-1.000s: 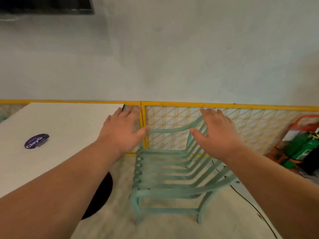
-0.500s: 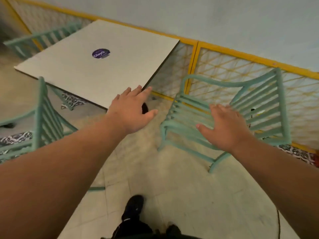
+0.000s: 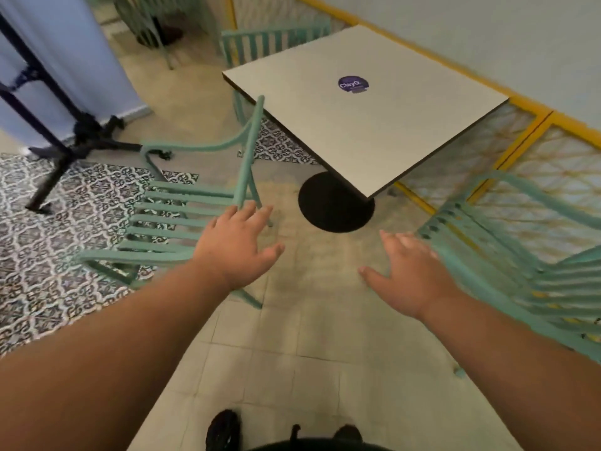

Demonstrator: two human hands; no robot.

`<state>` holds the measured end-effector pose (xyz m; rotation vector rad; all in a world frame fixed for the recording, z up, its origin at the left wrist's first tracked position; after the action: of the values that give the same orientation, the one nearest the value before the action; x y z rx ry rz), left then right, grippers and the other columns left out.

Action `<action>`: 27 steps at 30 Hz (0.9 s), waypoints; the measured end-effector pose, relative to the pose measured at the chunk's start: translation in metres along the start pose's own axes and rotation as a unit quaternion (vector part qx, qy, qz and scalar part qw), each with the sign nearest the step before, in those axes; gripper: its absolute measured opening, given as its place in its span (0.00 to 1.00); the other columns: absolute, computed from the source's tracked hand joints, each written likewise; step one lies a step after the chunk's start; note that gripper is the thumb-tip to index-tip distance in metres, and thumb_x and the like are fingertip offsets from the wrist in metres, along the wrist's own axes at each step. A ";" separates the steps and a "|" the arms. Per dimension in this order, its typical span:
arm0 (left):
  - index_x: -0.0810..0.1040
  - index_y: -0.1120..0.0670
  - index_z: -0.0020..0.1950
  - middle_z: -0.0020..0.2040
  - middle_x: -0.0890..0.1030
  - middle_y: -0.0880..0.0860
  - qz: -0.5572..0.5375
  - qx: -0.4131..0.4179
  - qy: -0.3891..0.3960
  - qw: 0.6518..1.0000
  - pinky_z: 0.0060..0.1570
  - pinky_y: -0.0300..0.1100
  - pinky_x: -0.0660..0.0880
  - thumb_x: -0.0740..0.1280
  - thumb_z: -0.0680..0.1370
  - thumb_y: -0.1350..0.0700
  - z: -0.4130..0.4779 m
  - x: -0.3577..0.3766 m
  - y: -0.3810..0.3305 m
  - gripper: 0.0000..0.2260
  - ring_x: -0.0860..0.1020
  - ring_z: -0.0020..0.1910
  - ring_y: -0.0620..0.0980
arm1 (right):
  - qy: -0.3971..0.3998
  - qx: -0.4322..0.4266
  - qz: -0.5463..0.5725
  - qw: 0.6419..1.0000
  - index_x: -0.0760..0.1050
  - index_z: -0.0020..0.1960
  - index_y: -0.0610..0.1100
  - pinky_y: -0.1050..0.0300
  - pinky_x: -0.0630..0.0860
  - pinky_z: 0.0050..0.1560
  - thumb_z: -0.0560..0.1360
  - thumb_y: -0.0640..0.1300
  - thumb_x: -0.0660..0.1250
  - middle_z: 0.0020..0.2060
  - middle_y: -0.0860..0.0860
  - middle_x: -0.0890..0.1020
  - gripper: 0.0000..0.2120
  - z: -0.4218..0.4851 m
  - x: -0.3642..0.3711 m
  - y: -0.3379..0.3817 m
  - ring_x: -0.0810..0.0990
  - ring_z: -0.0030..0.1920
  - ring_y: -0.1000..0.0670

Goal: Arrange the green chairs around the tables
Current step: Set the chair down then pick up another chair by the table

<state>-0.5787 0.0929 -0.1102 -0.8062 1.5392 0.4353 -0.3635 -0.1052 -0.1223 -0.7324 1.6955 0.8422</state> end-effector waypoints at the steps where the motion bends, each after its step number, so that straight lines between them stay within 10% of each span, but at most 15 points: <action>1: 0.52 0.43 0.83 0.83 0.57 0.51 -0.002 -0.007 -0.001 1.000 0.77 0.58 0.56 0.58 0.78 0.32 -0.004 0.000 0.014 0.36 0.54 0.81 0.58 | 0.000 -0.007 0.002 1.000 0.56 0.81 0.45 0.43 0.55 0.78 0.77 0.68 0.59 0.78 0.45 0.66 0.41 0.005 0.003 0.015 0.58 0.79 0.43; 27: 0.39 0.51 0.82 0.84 0.52 0.53 -0.081 -0.107 0.053 0.990 0.72 0.58 0.67 0.64 0.78 0.36 0.167 0.052 0.102 0.45 0.60 0.79 0.57 | 0.051 -0.102 0.036 0.993 0.57 0.81 0.45 0.42 0.59 0.76 0.79 0.59 0.65 0.78 0.47 0.66 0.37 0.258 0.044 0.165 0.54 0.81 0.41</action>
<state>-0.5323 0.2660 -0.2042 -1.1273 1.5272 0.4480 -0.3704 0.1980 -0.1858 -0.8697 1.7515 1.0546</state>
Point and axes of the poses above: each hand's wrist, its own z-axis towards the middle knuckle, its own x-axis out of the palm, y = z × x, the point moved 3 cm from there along z, towards the middle knuckle
